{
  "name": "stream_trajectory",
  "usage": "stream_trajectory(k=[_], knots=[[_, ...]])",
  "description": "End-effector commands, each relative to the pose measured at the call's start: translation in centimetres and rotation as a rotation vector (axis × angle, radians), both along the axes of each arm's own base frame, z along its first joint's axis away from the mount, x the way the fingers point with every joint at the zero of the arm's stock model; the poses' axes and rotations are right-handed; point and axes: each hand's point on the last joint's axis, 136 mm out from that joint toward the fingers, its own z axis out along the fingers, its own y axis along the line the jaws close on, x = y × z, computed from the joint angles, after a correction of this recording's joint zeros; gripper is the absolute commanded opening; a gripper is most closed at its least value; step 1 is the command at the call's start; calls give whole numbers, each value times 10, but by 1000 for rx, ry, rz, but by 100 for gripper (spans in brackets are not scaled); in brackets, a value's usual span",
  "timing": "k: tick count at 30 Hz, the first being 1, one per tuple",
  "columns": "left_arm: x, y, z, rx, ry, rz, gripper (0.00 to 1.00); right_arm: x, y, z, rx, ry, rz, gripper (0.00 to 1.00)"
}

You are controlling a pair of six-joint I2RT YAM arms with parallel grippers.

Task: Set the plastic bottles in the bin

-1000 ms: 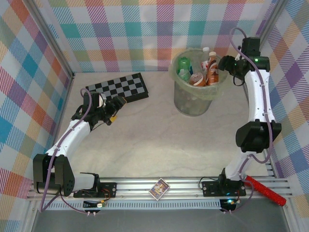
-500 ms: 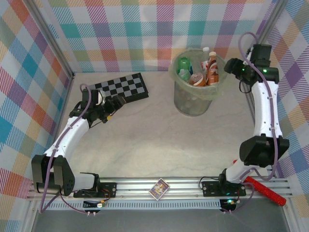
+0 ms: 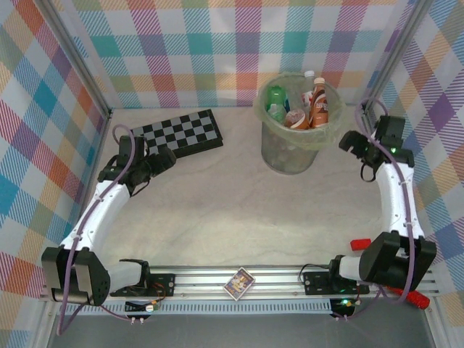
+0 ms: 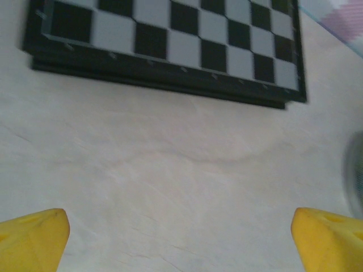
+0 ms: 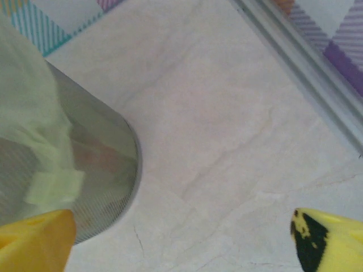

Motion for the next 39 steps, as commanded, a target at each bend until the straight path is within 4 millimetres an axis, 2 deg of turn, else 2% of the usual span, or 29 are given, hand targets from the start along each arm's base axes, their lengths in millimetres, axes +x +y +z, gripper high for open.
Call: stream_trajectory(k=[1, 5, 9, 13, 17, 21, 26, 35, 39], knots=[[-9, 48, -11, 241, 47, 125, 100, -2, 5, -13, 7, -68, 26, 99], [-3, 66, -25, 367, 44, 158, 100, -10, 20, -53, 8, -53, 82, 99], [5, 75, -38, 456, 21, 153, 100, -2, 40, -79, -77, -52, 202, 99], [19, 72, -48, 488, -84, 116, 100, 5, 63, -100, -113, -96, 284, 99], [24, 65, -61, 482, -198, 78, 100, 7, 69, -116, -141, -131, 299, 99], [29, 60, -66, 484, -286, 60, 100, 8, 73, -116, -142, -232, 302, 99], [38, 59, -84, 518, -275, 31, 100, 12, 78, -118, -148, -294, 324, 99], [48, 46, -87, 458, -312, -12, 100, 26, 80, -109, -173, -390, 345, 99], [52, 44, -96, 457, -330, -10, 100, 29, 80, -105, -207, -419, 356, 99]])
